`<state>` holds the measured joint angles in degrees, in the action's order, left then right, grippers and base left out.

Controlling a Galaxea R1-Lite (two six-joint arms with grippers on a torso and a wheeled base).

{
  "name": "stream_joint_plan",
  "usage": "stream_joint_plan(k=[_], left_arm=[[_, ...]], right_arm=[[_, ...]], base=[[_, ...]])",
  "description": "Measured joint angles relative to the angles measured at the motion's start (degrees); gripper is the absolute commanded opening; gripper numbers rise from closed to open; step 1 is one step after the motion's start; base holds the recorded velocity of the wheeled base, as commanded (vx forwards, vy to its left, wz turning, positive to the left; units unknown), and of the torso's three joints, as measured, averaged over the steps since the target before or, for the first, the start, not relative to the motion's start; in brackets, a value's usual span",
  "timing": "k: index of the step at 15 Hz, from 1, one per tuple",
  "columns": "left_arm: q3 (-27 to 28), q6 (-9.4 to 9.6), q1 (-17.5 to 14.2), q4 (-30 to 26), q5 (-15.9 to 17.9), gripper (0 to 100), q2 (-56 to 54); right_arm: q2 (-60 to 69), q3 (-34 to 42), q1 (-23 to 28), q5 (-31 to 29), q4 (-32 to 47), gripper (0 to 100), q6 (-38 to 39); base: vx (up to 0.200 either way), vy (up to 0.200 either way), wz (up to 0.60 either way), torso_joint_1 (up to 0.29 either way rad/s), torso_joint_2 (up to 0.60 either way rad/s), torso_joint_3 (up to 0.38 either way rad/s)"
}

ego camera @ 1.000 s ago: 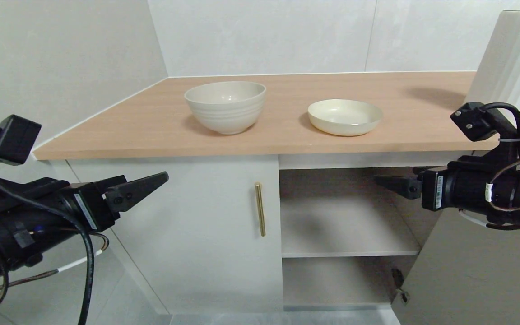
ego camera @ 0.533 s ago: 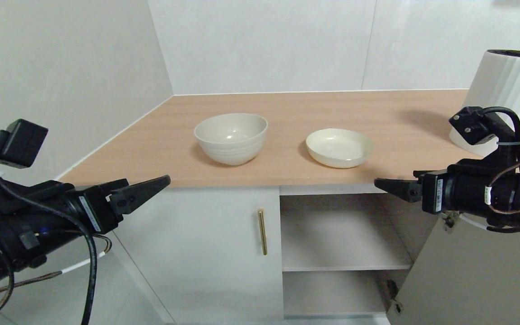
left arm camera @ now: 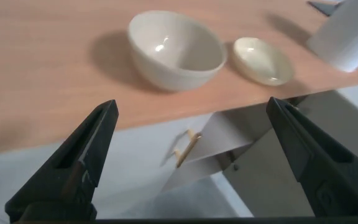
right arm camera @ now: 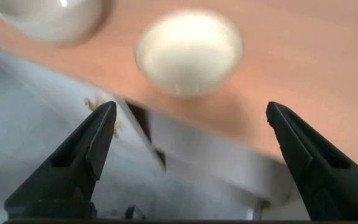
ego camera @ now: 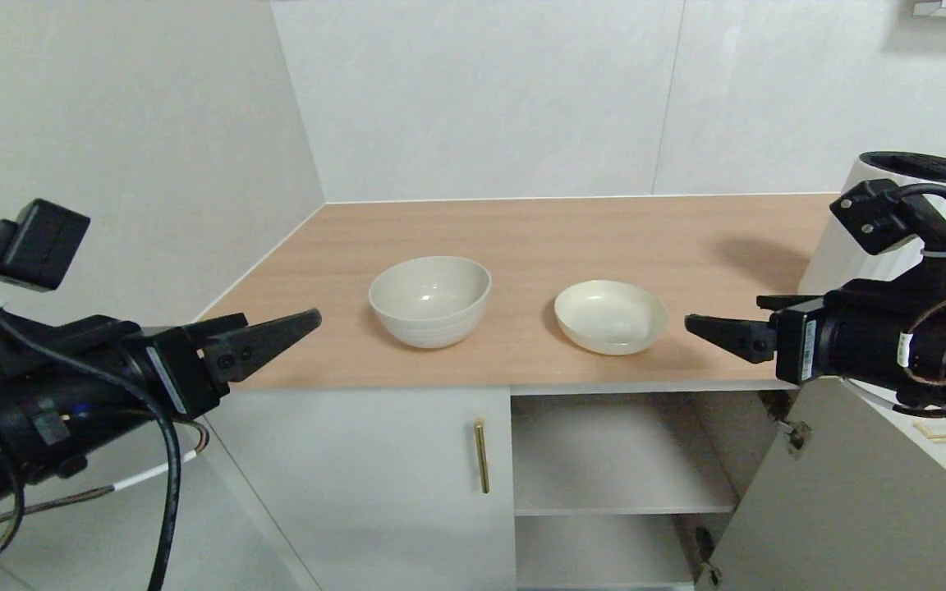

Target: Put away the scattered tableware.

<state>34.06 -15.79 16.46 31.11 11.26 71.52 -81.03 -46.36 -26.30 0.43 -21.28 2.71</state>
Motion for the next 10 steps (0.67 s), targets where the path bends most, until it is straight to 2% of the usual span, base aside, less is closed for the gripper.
stream_joint_plan(k=[1, 3, 4, 6, 7, 8, 10], left_arm=[[2.1, 0.00, 0.0, -1.8, 0.1, 100, 0.8], [10.5, -0.02, -0.2, -9.0, 0.3, 100, 3.1], [15.5, 0.00, -0.4, -14.2, 0.3, 100, 4.2], [25.3, -0.06, -1.0, -29.2, 0.2, 100, 6.5], [28.7, -0.06, -1.2, -33.0, -0.1, 100, 7.6], [31.6, -0.09, -1.4, -36.2, -1.0, 100, 8.9], [37.3, -1.04, -1.5, -41.8, -7.1, 100, 12.1]], right_arm=[[-0.5, -0.8, 0.0, 0.1, -1.2, 100, -0.2], [-2.8, -6.2, 0.0, -0.2, -1.0, 100, -0.5], [-3.8, -10.1, 0.0, -1.0, 2.2, 100, -0.4], [-6.1, -19.4, 0.1, -3.0, 16.9, 100, 3.7], [-7.3, -22.1, 0.1, -3.9, 20.0, 100, 6.6], [-8.5, -23.7, 0.1, -5.0, 20.3, 100, 8.3], [-9.7, -24.4, 0.3, -8.0, 20.6, 100, 8.8]], base=[[0.000, 0.000, 0.00, 0.017, -0.06, -0.036], [0.000, 0.000, 0.00, 0.000, 0.00, 0.000], [0.000, 0.000, 0.00, 0.000, 0.00, 0.000], [0.000, 0.000, 0.00, 0.000, 0.00, 0.000], [0.000, 0.000, 0.00, 0.000, 0.00, 0.000], [0.000, 0.000, 0.00, 0.000, 0.00, 0.000], [0.000, 0.000, 0.00, 0.000, 0.00, 0.000]])
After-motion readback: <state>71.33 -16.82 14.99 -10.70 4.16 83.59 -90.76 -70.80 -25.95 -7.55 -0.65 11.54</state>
